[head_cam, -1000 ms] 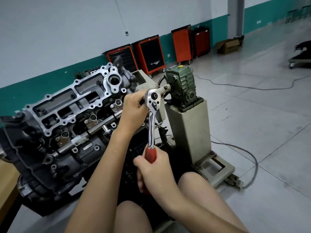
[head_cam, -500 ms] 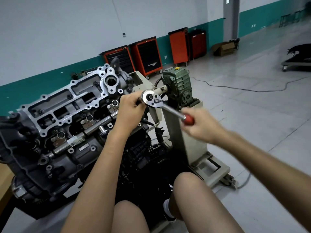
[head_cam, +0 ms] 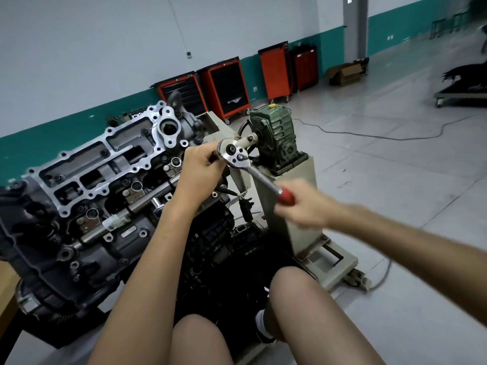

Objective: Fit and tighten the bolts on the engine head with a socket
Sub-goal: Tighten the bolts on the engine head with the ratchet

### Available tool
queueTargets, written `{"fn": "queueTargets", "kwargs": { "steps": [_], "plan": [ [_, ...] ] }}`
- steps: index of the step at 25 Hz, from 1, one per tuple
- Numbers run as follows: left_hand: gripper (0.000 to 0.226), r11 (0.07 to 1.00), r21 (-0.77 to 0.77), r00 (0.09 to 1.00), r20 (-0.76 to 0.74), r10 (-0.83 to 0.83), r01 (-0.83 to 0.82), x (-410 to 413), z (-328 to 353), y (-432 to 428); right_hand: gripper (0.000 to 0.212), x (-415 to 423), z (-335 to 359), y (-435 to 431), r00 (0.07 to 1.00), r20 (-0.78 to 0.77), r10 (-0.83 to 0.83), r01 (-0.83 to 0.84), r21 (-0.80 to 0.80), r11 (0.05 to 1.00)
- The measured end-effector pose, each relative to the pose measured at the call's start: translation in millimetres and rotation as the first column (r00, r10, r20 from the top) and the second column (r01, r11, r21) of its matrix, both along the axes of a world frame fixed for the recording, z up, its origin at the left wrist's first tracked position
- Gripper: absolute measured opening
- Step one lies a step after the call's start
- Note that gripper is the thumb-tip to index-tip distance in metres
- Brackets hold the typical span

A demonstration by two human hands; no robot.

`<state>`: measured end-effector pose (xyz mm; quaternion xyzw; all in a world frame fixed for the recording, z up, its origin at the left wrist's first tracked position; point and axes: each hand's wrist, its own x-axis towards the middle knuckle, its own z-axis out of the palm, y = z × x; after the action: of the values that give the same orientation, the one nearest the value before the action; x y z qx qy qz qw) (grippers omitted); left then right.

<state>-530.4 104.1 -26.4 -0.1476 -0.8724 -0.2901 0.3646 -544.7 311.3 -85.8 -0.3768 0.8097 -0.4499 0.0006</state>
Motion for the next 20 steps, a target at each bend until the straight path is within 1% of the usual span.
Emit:
{"fn": "queueTargets", "kwargs": {
  "steps": [1, 2, 3, 4, 5, 6, 7, 8, 9, 10, 11, 12, 13, 14, 16, 17, 18, 19, 20],
  "plan": [
    [0.027, 1.000, 0.006, 1.000, 0.003, -0.003, 0.003, 1, 1, 1, 0.030, -20, 20, 10, 0.988, -0.157, -0.003, 0.020, 0.107, 0.994],
    [0.035, 1.000, 0.021, 1.000, 0.003, -0.009, 0.009, 2, 2, 2, 0.033, -35, 37, 16, 0.953, -0.302, -0.020, 0.076, 0.175, 0.982],
    [0.044, 0.999, 0.034, 1.000, -0.005, -0.014, 0.014, 5, 4, 2, 0.035, -45, 48, 17, 0.911, -0.410, -0.045, 0.137, 0.197, 0.971],
    [0.047, 0.999, 0.039, 1.000, -0.008, -0.019, 0.019, 7, 5, 3, 0.036, -49, 51, 17, 0.887, -0.456, -0.077, 0.181, 0.190, 0.965],
    [0.042, 0.999, 0.034, 1.000, -0.003, -0.015, 0.015, 8, 5, 2, 0.038, -44, 44, 15, 0.894, -0.433, -0.114, 0.205, 0.170, 0.964],
    [0.032, 1.000, 0.031, 1.000, 0.001, -0.002, 0.002, 8, 3, 2, 0.039, -32, 31, 10, 0.926, -0.351, -0.137, 0.190, 0.122, 0.974],
    [0.027, 0.999, 0.033, 1.000, 0.001, 0.018, -0.018, 7, 0, 2, 0.039, -14, 12, 0, 0.964, -0.226, -0.143, 0.153, 0.025, 0.988],
    [0.026, 0.999, 0.032, 0.999, -0.005, 0.037, -0.037, 6, -1, 2, 0.039, 9, -6, -14, 0.989, -0.078, -0.129, 0.119, -0.117, 0.986],
    [0.025, 0.998, 0.038, 0.999, -0.015, 0.049, -0.049, 4, -3, 1, 0.038, 35, -22, -31, 0.991, 0.095, -0.092, 0.115, -0.267, 0.957],
    [0.024, 0.998, 0.050, 0.998, -0.026, 0.048, -0.047, 2, -4, 0, 0.036, 60, -33, -53, 0.962, 0.274, -0.011, 0.126, -0.403, 0.906],
    [0.024, 0.998, 0.056, 0.998, -0.034, 0.044, -0.042, 1, -4, -1, 0.033, 82, -37, -76, 0.901, 0.417, 0.116, 0.131, -0.517, 0.846],
    [0.025, 0.998, 0.053, 0.998, -0.036, 0.045, -0.043, 1, -3, -2, 0.029, 98, -37, -96, 0.834, 0.498, 0.235, 0.136, -0.601, 0.788],
    [0.024, 0.998, 0.047, 0.998, -0.033, 0.049, -0.048, 0, -2, -3, 0.025, 107, -37, -108, 0.798, 0.528, 0.291, 0.141, -0.634, 0.761],
    [0.024, 0.998, 0.040, 0.998, -0.031, 0.052, -0.051, 0, -1, -3, 0.024, 107, -36, -106, 0.805, 0.524, 0.279, 0.129, -0.613, 0.780],
    [0.025, 0.999, 0.032, 0.999, -0.021, 0.042, -0.042, 1, -2, -4, 0.026, 81, -35, -73, 0.897, 0.418, 0.143, 0.076, -0.464, 0.883],
    [0.022, 0.999, 0.031, 0.999, -0.010, 0.033, -0.032, 2, -2, -3, 0.025, 59, -33, -51, 0.944, 0.321, 0.078, 0.044, -0.356, 0.933],
    [0.017, 0.999, 0.030, 1.000, -0.001, 0.025, -0.025, 4, -1, -3, 0.022, 36, -25, -29, 0.983, 0.179, 0.037, 0.005, -0.230, 0.973],
    [0.015, 0.999, 0.027, 1.000, 0.001, 0.023, -0.023, 5, -1, -2, 0.022, 12, -10, -9, 0.999, 0.031, 0.020, -0.017, -0.095, 0.995],
    [0.016, 0.999, 0.022, 1.000, -0.003, 0.023, -0.023, 5, 0, -1, 0.027, -9, 7, 6, 0.994, -0.108, 0.010, -0.006, 0.038, 0.999]
  ]
}}
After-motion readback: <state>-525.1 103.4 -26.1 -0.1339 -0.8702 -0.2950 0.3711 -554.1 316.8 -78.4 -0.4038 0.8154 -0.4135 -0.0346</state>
